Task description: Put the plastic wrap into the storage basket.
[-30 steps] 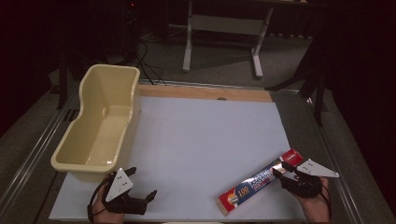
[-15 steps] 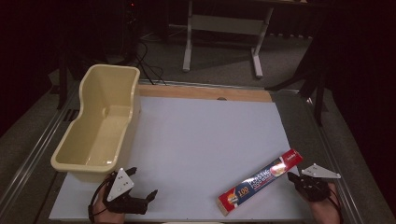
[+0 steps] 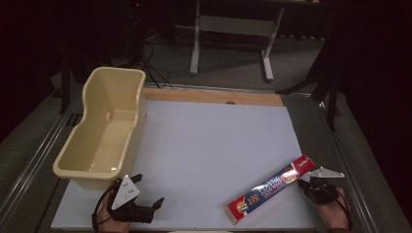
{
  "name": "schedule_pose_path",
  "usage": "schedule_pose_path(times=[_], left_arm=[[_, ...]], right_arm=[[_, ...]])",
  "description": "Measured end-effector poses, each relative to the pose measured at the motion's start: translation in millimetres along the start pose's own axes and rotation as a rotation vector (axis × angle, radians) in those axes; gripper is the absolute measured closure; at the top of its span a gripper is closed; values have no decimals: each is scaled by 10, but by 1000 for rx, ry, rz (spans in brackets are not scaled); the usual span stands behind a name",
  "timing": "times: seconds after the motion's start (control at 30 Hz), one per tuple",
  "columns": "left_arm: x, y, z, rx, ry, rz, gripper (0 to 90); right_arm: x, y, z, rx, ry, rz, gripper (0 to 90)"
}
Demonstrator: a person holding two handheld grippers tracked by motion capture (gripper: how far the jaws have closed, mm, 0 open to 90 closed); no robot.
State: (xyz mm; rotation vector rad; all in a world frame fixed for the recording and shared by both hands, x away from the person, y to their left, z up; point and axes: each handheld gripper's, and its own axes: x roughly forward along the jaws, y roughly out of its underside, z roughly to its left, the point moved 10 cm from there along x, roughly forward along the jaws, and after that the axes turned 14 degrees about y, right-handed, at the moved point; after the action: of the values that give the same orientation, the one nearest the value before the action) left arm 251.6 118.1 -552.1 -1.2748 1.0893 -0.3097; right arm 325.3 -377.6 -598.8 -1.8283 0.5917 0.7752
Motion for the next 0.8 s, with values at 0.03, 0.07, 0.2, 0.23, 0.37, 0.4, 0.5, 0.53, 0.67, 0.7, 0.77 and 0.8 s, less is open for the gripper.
schedule_pose_path(times=[0.03, 0.07, 0.2, 0.23, 0.37, 0.4, 0.5, 0.53, 0.67, 0.7, 0.77, 0.8], left_arm=[[-2, 0, 1, 0, 0, 0, 8], [-3, 0, 1, 1, 0, 0, 8], [-2, 0, 3, 0, -2, -1, 8], [1, -1, 2, 0, -2, -2, 8], [12, -7, -2, 1, -1, -3, 8], [12, -8, 0, 2, -2, -2, 8], [15, -7, 4, 1, -2, -3, 8], [13, -7, 5, 0, -3, -3, 8], [12, -6, 6, -1, -3, -3, 8], [11, -7, 5, -1, -3, -4, 8], [10, -8, 5, 0, -4, -3, 8], [9, -9, 5, 0, -4, -4, 8]], right_arm=[[12, 1, -3, 1, 1, 8, 900], [13, -2, -5, 4, 0, 11, 900], [19, -7, -8, 9, 4, 16, 900], [23, -13, -9, 9, 5, 16, 900], [70, -76, 2, 5, 8, 16, 900], [90, -102, 10, 2, 11, 17, 900], [160, -199, 37, -7, 15, 18, 900], [185, -235, 52, -9, 15, 18, 900], [286, -403, 126, -21, 16, 14, 900], [311, -453, 154, -25, 15, 9, 900], [360, -558, 217, -29, 6, 2, 900], [388, -613, 249, -30, 4, -2, 900]])
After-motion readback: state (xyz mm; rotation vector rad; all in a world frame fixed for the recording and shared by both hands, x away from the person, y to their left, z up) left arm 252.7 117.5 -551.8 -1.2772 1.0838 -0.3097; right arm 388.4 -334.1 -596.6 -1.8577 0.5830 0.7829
